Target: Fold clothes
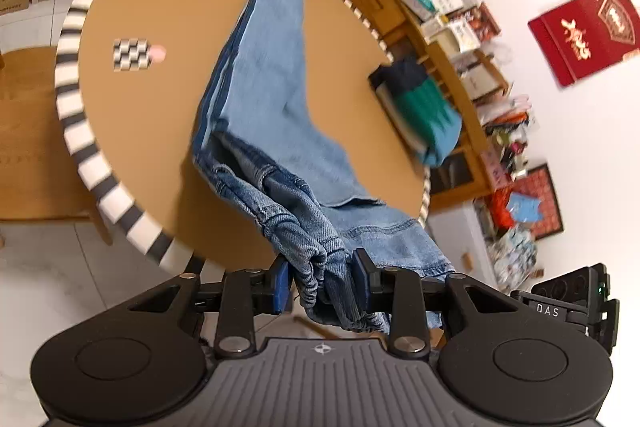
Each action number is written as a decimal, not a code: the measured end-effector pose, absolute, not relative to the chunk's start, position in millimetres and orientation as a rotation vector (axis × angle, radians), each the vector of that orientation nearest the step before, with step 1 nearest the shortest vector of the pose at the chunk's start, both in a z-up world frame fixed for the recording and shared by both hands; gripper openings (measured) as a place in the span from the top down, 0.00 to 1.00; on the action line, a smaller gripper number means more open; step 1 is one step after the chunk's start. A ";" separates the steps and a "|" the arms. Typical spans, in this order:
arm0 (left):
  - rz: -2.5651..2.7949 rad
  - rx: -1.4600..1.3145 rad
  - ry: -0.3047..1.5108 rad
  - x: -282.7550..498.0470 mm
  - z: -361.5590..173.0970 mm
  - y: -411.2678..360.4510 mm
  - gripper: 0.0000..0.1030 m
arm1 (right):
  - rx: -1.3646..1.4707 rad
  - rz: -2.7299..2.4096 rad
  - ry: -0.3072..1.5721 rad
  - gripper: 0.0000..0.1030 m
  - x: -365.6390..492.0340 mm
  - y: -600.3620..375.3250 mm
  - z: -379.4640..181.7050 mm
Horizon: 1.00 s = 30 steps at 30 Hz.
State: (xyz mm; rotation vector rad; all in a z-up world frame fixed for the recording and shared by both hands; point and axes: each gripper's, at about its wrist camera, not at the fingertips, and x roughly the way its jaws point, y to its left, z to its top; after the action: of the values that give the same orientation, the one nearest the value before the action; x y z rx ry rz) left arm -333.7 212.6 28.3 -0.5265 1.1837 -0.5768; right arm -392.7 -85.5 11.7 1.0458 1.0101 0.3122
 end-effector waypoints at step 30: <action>-0.220 -0.806 1.270 112.3 69.1 92.2 0.66 | 1.100 0.229 0.973 0.80 52.9 -220.0 40.9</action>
State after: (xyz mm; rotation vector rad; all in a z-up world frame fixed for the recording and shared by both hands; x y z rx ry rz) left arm 112.3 92.2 69.1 -0.8056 1.2700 -0.2196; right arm 52.9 -220.0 40.9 1.1005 0.9728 0.2294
